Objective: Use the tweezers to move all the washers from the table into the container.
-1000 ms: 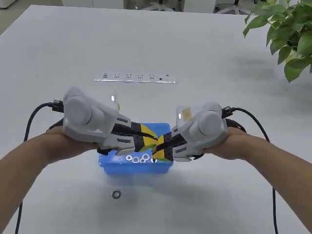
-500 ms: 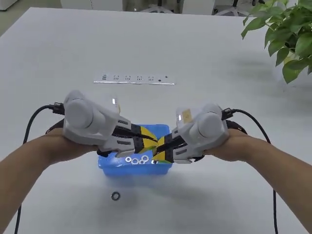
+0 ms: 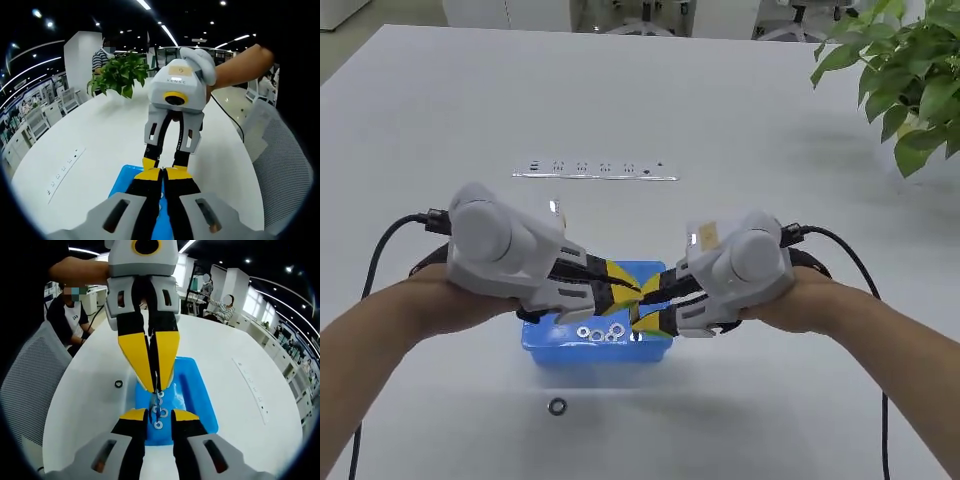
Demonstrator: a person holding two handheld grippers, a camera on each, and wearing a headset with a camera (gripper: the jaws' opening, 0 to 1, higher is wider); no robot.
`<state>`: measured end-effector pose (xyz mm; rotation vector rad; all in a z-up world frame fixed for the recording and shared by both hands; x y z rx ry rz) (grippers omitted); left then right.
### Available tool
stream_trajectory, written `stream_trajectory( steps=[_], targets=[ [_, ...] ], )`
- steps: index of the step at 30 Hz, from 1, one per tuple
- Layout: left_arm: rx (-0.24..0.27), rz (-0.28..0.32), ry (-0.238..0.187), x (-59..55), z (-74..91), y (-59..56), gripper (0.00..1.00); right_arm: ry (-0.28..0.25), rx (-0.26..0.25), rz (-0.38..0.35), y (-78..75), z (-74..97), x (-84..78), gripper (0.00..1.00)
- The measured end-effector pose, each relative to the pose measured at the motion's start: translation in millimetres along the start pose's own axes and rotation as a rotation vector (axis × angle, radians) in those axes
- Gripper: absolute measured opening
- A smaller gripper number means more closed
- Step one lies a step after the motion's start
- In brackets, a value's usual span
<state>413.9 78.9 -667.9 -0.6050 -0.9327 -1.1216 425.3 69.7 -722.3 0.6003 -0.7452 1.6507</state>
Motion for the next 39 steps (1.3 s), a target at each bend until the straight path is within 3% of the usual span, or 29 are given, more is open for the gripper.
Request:
stream_trajectory(
  steps=[14,21,39],
  targets=[
    [0.035,-0.004,0.001,7.2,14.4,2.5,0.05,0.001,-0.052,-0.053,0.9,17.3,-0.7,0.33],
    [0.053,-0.002,0.009,9.0,21.1,2.3,0.05,0.022,-0.085,-0.094,4.8,23.6,-5.9,0.46],
    [0.085,0.0,0.03,12.9,48.8,-5.3,0.05,0.023,-0.149,-0.179,17.2,34.3,-14.0,0.65]
  ],
)
Point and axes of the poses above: the centre of the closed fingertips' face, and the gripper's own axes: z roughly backward along the fingers, y roughly to its left, x roughly out of its top, the point moved 2 cm from there along z, roughly backward along the fingers, and after that the axes turned 2 degrees about z, right-handed, at the moved point
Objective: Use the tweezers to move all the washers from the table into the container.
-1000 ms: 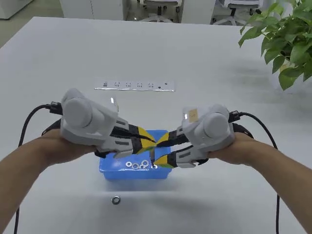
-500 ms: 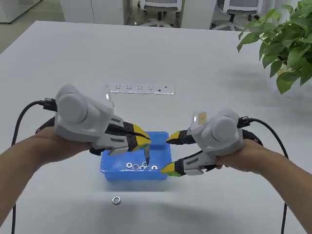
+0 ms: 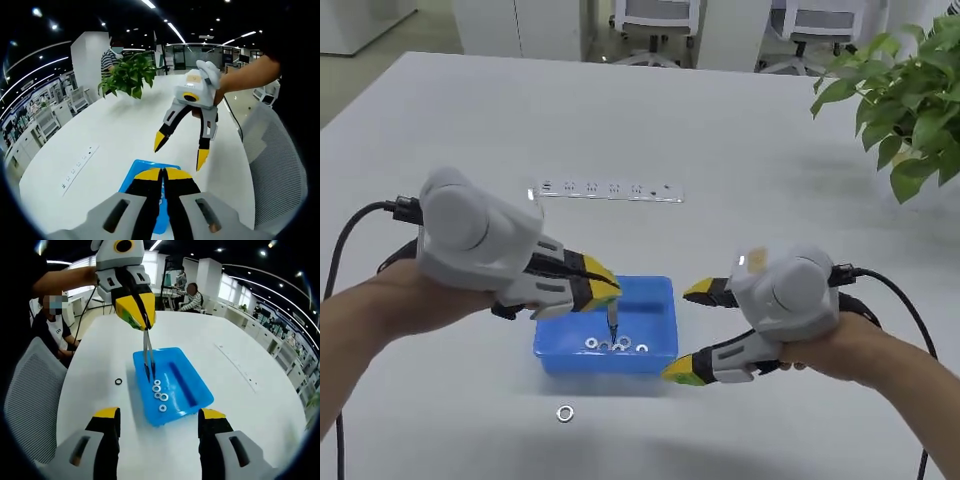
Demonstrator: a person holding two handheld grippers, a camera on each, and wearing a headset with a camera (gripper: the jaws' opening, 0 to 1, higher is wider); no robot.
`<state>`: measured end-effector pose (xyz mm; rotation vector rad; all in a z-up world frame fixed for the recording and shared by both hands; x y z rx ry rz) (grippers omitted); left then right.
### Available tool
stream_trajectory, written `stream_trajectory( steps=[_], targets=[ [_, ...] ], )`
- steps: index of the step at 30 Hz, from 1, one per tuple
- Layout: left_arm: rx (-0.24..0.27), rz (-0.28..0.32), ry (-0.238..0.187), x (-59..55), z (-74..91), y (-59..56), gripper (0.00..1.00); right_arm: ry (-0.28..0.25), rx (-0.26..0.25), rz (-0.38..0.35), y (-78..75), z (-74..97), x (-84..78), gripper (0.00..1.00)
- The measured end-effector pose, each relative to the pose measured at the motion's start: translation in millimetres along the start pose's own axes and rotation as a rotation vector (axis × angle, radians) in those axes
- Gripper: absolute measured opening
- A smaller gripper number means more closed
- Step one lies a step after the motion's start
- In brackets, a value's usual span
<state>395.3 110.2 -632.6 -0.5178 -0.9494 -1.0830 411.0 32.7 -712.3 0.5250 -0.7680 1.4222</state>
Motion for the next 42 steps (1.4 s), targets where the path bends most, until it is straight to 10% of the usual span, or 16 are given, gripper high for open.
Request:
stream_trajectory(
  steps=[21,42],
  targets=[
    [-0.004,0.024,0.02,-10.0,26.1,-19.3,0.05,-0.013,-0.012,-0.053,17.7,0.7,-5.2,0.76],
    [-0.009,0.03,0.067,-45.6,31.5,-37.5,0.05,-0.01,-0.006,-0.066,28.6,3.2,-11.5,0.78]
  ],
)
Point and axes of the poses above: the centre of the closed fingertips' face, and the gripper's own axes: z roughly backward along the fingers, y roughly to its left, x roughly out of its top, the point moved 2 cm from there along z, roughly backward along the fingers, and after that the axes turned 2 degrees about z, right-handed, at the moved point
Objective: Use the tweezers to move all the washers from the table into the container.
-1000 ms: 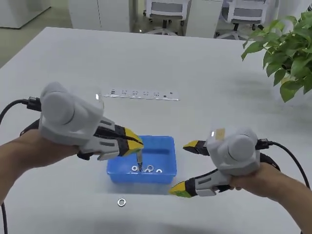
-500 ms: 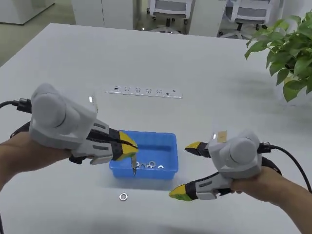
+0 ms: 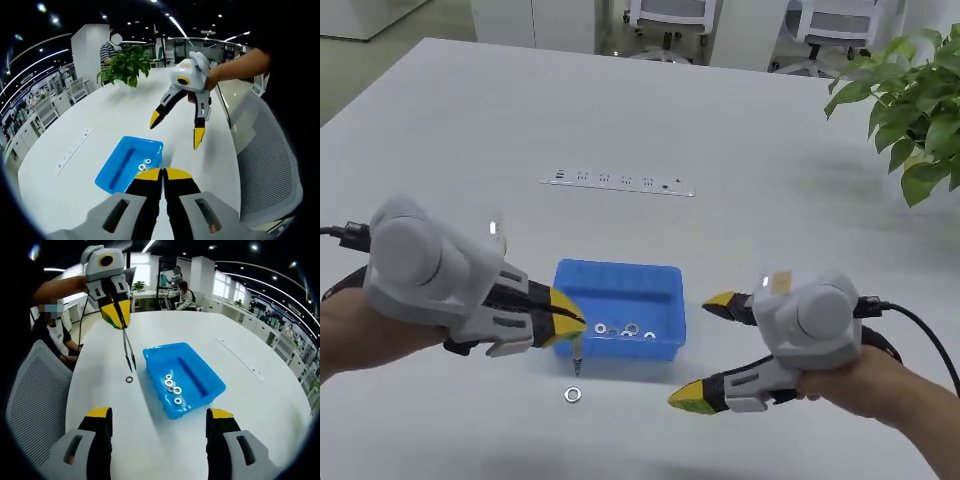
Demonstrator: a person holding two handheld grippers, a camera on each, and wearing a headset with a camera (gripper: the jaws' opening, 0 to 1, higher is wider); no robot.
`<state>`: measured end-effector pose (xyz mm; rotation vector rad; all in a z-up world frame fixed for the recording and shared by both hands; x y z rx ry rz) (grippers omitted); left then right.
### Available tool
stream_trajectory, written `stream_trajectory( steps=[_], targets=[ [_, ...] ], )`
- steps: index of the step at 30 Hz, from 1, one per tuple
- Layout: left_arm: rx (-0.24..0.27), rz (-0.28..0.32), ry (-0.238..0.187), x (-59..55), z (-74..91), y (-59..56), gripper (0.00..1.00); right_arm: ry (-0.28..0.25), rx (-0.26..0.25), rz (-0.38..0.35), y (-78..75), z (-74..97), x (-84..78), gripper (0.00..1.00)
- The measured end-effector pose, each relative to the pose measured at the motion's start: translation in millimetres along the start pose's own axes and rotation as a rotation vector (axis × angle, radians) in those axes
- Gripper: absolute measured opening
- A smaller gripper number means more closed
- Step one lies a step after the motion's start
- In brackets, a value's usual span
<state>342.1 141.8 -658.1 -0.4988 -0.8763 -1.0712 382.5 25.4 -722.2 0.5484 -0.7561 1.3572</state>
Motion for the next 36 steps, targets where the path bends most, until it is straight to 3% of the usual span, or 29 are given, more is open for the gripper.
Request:
stream_trajectory(
  steps=[11,19,33,36],
  targets=[
    [-0.007,0.006,0.018,-14.2,-6.3,-3.4,0.05,0.005,0.003,-0.013,2.6,2.4,-3.5,0.78],
    [-0.002,0.022,0.008,-18.9,-9.1,-1.7,0.05,-0.003,0.019,0.003,8.8,1.2,-2.3,0.76],
    [-0.013,0.027,-0.011,-14.2,-8.7,-3.3,0.05,-0.004,0.02,-0.002,9.0,1.2,-2.1,0.75],
    [-0.012,0.013,0.008,-19.0,-10.4,-3.2,0.05,-0.005,0.025,0.003,10.2,-0.2,-0.7,0.75]
  ],
)
Point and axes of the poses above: the centre of the closed fingertips' face, and the gripper's own axes: z roughly backward along the fingers, y roughly to its left, x roughly out of its top, the point moved 2 cm from there along z, roughly backward along the fingers, and after that the axes turned 2 degrees about z, right-handed, at the moved point
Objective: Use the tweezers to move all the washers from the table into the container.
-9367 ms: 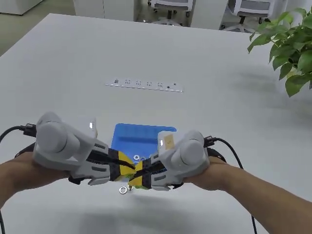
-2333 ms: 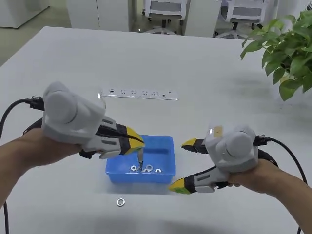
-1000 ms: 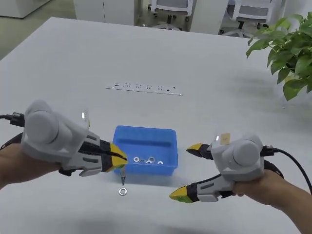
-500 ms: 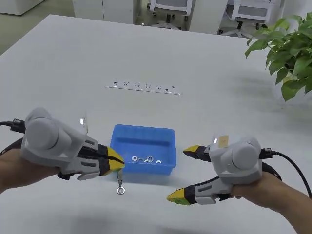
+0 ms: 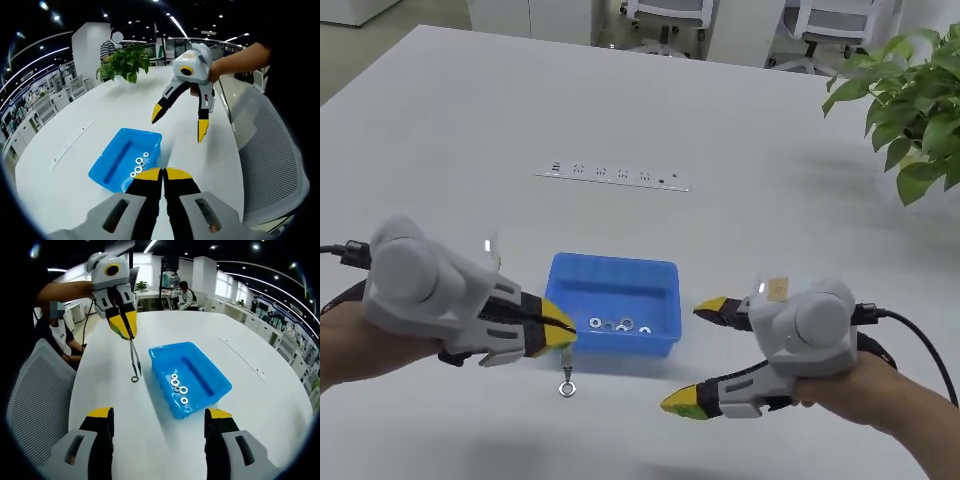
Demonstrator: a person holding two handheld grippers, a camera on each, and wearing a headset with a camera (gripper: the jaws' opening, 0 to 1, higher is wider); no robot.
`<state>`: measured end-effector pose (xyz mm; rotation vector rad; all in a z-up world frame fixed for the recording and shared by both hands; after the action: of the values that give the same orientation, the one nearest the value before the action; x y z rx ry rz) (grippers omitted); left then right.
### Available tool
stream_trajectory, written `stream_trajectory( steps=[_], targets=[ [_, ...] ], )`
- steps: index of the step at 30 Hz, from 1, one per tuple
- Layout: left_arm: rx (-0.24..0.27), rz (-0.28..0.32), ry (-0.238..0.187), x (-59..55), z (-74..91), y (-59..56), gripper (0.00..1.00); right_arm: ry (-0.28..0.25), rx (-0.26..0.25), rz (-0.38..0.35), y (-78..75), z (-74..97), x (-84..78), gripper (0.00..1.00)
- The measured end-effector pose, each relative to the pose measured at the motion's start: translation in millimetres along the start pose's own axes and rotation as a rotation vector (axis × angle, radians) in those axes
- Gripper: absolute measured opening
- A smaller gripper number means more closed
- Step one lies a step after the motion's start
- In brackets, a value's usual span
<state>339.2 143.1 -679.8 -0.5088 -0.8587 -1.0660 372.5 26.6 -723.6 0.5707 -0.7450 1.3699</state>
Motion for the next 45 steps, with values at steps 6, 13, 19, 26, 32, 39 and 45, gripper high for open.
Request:
stream_trajectory(
  steps=[6,13,19,26,32,39,45],
  targets=[
    [-0.014,0.005,-0.006,0.3,1.6,-2.2,0.05,-0.017,0.014,0.008,1.7,-5.8,9.1,0.74],
    [-0.014,0.0,-0.006,-0.6,3.0,-2.1,0.05,-0.026,0.029,0.02,4.1,-12.7,16.2,0.73],
    [-0.014,-0.015,0.005,-3.8,2.7,-1.5,0.05,-0.035,0.051,0.042,8.8,-18.5,22.8,0.72],
    [-0.029,-0.028,0.001,-2.8,1.1,-3.5,0.05,-0.062,0.105,0.094,15.8,-29.3,36.9,0.62],
    [-0.038,-0.03,-0.005,-3.0,1.4,-2.9,0.05,-0.066,0.162,0.141,25.3,-42.2,45.3,0.48],
    [-0.056,-0.018,-0.004,-4.6,2.7,-2.5,0.05,-0.072,0.207,0.188,31.8,-56.5,52.4,0.34],
    [-0.058,-0.012,-0.008,-5.6,3.2,-0.2,0.05,-0.077,0.254,0.207,38.2,-67.2,60.2,0.26]
  ],
)
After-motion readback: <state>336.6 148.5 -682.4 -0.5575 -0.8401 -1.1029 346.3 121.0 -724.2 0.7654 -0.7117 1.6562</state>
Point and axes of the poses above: the centre of the closed fingertips' face, and the gripper's own axes: z roughly backward along the fingers, y roughly to its left, x roughly out of its top, the point moved 2 cm from there along z, roughly backward along the fingers, and after that the axes turned 2 degrees about z, right-handed, at the moved point
